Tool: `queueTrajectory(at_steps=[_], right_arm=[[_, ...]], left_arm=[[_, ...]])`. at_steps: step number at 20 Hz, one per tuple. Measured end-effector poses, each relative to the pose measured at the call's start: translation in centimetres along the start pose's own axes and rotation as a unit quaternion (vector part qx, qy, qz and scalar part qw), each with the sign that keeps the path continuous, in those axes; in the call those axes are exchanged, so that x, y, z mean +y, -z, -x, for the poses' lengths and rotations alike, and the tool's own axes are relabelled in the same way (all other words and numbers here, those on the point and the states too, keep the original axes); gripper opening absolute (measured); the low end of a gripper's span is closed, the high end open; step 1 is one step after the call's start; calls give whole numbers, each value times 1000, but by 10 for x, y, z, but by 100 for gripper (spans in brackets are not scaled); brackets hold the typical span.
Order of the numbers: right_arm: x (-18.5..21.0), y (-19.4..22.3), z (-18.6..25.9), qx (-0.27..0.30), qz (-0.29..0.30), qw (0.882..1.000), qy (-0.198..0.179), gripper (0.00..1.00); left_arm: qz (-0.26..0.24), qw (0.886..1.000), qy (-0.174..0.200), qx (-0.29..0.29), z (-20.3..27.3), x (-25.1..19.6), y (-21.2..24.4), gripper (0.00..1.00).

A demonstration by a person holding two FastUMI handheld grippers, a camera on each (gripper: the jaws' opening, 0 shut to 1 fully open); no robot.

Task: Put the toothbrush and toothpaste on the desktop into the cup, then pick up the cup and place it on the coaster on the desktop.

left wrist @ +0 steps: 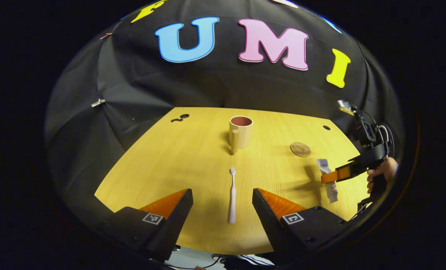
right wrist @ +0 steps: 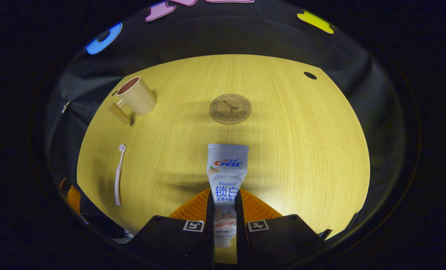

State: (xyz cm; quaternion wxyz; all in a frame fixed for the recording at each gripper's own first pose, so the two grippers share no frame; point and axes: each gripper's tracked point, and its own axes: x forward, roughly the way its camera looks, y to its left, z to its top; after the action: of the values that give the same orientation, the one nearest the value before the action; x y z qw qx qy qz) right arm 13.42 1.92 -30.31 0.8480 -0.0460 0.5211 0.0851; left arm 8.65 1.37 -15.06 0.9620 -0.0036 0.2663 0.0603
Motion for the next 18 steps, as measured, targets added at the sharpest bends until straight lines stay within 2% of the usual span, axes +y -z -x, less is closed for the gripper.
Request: queueTrajectory(at_steps=[3, 6, 9, 12, 13, 14, 18], right_arm=[[-5, -6, 19, -19, -4, 1000, -9, 27], [-15, -4, 38, -30, -2, 999, -13, 27], [-25, 0, 54, -42, 4, 999, -12, 27], [-27, 3, 72, -46, 0, 998, -35, 27], [-30, 2, 78, -52, -1, 998, -40, 22], [-34, 0, 86, -59, 1, 997, -44, 27], [-43, -9, 107, -80, 5, 995, -59, 27]], left_arm=[[-9, 999, 20, 37, -19, -6, 9, 99], [-14, 997, 23, 73, -39, -5, 19, 99], [-20, 992, 23, 121, -58, -9, 36, 99], [-32, 987, 24, 155, -76, -15, 50, 95], [-38, 984, 25, 170, -80, -17, 56, 95], [-44, 982, 25, 184, -84, -19, 62, 95], [-52, 973, 19, 223, -95, -19, 78, 91]])
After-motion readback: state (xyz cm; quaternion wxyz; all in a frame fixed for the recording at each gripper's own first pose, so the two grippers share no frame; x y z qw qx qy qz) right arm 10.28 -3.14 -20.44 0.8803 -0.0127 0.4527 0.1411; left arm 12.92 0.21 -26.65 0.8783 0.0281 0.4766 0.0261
